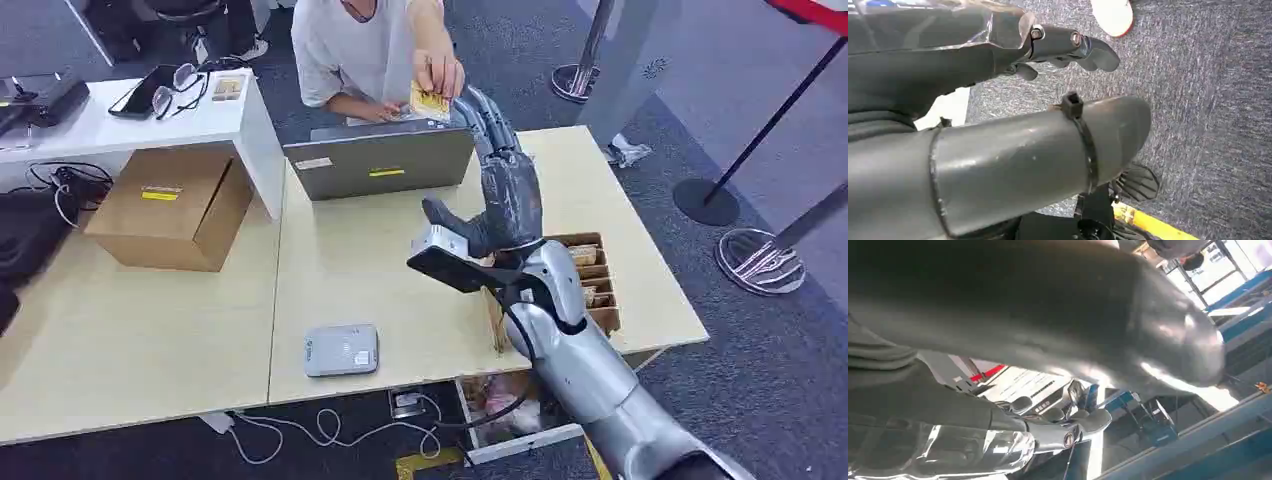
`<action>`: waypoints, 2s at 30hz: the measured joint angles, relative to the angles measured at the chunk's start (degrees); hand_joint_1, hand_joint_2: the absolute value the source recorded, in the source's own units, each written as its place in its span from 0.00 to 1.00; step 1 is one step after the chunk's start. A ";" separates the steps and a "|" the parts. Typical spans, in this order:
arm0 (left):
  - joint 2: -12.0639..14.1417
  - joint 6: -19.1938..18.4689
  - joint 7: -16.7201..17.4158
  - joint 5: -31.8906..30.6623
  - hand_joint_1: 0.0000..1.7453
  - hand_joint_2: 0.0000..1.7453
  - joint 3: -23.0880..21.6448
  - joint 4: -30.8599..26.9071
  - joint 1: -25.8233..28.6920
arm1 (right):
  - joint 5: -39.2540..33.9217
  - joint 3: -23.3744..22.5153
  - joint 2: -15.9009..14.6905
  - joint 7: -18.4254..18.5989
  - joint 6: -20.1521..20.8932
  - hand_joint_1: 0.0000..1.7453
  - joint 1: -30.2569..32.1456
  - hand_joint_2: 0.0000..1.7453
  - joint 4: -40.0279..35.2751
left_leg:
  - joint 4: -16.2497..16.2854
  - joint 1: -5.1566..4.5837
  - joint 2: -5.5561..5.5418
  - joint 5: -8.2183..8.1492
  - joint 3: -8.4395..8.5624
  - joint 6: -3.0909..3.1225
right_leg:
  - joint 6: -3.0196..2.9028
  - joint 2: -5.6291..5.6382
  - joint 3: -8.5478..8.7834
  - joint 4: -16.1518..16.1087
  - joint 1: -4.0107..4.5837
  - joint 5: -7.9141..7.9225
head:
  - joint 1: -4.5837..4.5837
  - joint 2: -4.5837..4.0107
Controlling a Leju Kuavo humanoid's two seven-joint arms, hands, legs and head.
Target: Pass the card to the sensor for recognition and then transmit it.
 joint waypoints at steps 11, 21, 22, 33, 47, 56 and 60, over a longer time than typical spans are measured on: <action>0.00 0.00 0.00 0.00 0.00 0.00 0.00 0.00 0.00 | 0.00 0.00 0.00 0.00 -0.20 0.00 -0.29 0.00 1.35 | 0.00 0.00 0.00 0.00 0.00 0.00 | 0.00 0.00 0.00 0.00 0.00 0.00 | 0.00 0.00; 0.00 0.00 -0.02 0.00 0.00 0.00 0.00 0.00 0.00 | 0.00 0.00 0.00 0.00 -0.24 0.00 -0.34 0.00 1.73 | 0.00 0.00 0.00 0.00 0.00 0.00 | 0.00 0.00 0.00 0.00 0.00 0.00 | 0.00 0.00; 0.00 0.00 -0.02 0.00 0.00 0.00 0.00 0.00 0.00 | 0.00 0.00 0.00 0.00 -0.24 0.00 -0.34 0.00 1.75 | 0.00 0.00 0.00 0.00 0.00 0.00 | 0.00 0.00 0.00 0.00 0.00 0.00 | 0.00 0.00; -0.52 2.27 -7.04 -3.36 0.00 0.00 -0.04 0.00 1.92 | 13.44 -0.44 -0.48 6.82 -6.51 0.00 -8.90 1.00 15.01 | 0.02 -0.03 -0.01 0.05 -0.02 0.06 | 0.03 -0.03 0.01 -0.01 -0.03 0.06 | 0.00 0.00; -0.81 2.58 -7.30 -3.96 0.00 0.00 -0.04 0.00 2.46 | 15.17 -0.48 -0.46 6.69 -6.91 0.00 -11.80 1.00 22.75 | 0.02 -0.02 -0.08 0.05 -0.07 0.07 | 0.03 -0.09 0.00 -0.01 -0.02 0.06 | 0.00 0.00; -0.87 2.60 -7.56 -3.69 0.00 0.00 0.00 0.00 2.51 | 15.67 -0.48 -0.28 6.80 -6.82 0.00 -12.19 1.00 23.34 | 0.02 -0.02 -0.08 0.05 -0.07 0.07 | 0.03 -0.09 0.00 -0.01 -0.02 0.06 | 0.00 0.00; -0.90 2.60 -8.04 -3.30 0.00 0.00 0.00 0.00 2.78 | 16.28 -0.48 -0.07 7.17 -6.78 0.00 -12.31 1.00 23.32 | 0.02 -0.01 -0.08 0.05 -0.06 0.07 | 0.03 -0.09 0.00 -0.01 -0.02 0.06 | 0.00 0.00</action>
